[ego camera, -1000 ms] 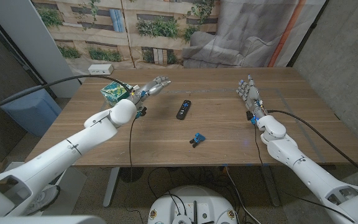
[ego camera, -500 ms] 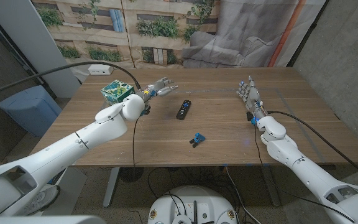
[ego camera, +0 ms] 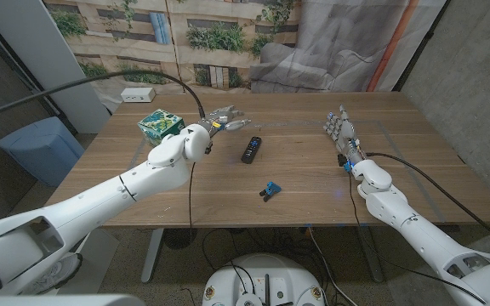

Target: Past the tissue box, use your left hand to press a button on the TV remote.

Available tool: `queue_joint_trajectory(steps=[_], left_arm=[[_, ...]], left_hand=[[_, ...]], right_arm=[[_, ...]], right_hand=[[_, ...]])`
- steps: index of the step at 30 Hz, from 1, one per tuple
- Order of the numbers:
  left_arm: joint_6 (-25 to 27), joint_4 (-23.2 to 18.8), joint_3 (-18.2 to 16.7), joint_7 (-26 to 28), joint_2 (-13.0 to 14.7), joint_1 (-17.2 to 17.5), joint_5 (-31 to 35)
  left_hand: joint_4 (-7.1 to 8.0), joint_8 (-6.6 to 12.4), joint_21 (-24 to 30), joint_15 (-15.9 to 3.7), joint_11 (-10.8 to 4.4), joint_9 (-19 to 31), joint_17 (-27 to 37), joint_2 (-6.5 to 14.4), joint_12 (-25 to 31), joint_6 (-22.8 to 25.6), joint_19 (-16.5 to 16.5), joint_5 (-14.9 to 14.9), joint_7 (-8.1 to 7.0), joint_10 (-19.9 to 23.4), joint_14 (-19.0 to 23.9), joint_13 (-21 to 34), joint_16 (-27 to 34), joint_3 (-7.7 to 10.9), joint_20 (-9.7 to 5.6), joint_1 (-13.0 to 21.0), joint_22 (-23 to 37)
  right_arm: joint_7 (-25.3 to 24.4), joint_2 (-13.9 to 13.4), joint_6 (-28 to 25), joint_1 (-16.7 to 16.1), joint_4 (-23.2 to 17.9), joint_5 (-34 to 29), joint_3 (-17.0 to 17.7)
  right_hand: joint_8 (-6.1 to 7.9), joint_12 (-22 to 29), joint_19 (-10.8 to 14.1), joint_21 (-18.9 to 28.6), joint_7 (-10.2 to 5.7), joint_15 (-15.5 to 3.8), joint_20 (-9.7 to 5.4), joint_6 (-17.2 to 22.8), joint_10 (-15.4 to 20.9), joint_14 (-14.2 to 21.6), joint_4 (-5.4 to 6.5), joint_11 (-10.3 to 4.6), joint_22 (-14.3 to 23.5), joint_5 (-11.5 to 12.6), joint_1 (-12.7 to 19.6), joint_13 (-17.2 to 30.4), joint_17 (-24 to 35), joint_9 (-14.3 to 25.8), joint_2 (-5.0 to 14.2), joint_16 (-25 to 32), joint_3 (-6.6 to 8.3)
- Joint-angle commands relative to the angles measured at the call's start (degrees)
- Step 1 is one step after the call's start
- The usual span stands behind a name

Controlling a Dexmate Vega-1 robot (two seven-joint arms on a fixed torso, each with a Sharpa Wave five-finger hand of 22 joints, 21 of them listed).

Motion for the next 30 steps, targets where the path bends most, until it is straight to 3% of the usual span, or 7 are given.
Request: queue_joint_trajectory(steps=[1,10,22,30], left_arm=[[9.43,-0.88,7.82,-12.71,-3.34,-5.79,13.06],[13.93,1.29,13.57,-24.03,-6.61,-9.68,24.32],[11.77,5.46,13.71,-32.12,-10.88,-10.05,32.94],[9.48,8.68,12.16,-34.16,-13.79,-9.27,35.87]], left_hand=[[0.6,0.0,0.02,0.11,0.08,0.09,0.33,1.64,0.07,0.41,-4.59,0.24,-0.35,-4.14,-7.42,0.12,-0.3,-0.19,-3.53,-0.42,0.3],[1.22,-0.18,0.23,0.76,0.26,0.07,0.45,1.79,0.04,0.37,-6.49,0.2,-1.95,-5.86,-9.19,0.13,-0.15,-1.2,-3.3,-0.64,0.35],[2.09,-0.21,0.27,1.31,0.04,0.09,0.66,2.28,-0.07,0.24,-9.51,0.22,-2.85,-8.75,-11.7,0.14,0.01,-3.13,-3.26,-1.1,0.48],[2.24,-0.01,0.36,1.45,0.01,0.11,0.72,2.55,-0.03,0.91,-10.4,0.25,-2.99,-9.58,-12.68,0.14,0.01,-3.86,-3.21,-1.16,0.53]], right_arm=[[0.56,-0.44,-0.49,-0.6,-0.19,0.44,-0.01],[0.88,-0.59,-0.61,-0.92,-0.24,0.64,-0.03],[1.21,-2.0,-1.8,-2.17,-2.12,1.0,0.16],[1.1,-2.67,-2.48,-3.0,-3.44,1.11,0.21]], right_hand=[[-0.24,-0.17,0.2,0.28,0.14,-0.18,0.46,0.66,-0.39,-0.57,0.15,-0.08,0.28,0.1,0.18,0.09,0.19,0.21,2.3,0.06,0.37],[-0.28,-0.14,0.3,0.34,0.12,-0.11,0.69,0.77,-0.59,-0.72,0.1,-0.13,0.28,0.07,0.23,0.1,0.18,0.21,2.35,0.05,0.52],[-0.36,-0.12,0.32,0.36,0.02,0.03,0.87,0.78,-0.83,-0.8,0.07,-0.13,0.29,0.02,0.23,0.1,0.18,0.21,2.36,0.08,0.65],[-0.46,-0.08,0.29,0.36,-0.03,0.13,0.91,0.63,-0.96,-0.85,0.06,-0.08,0.29,-0.02,0.21,0.1,0.18,0.21,2.36,0.11,0.75]])
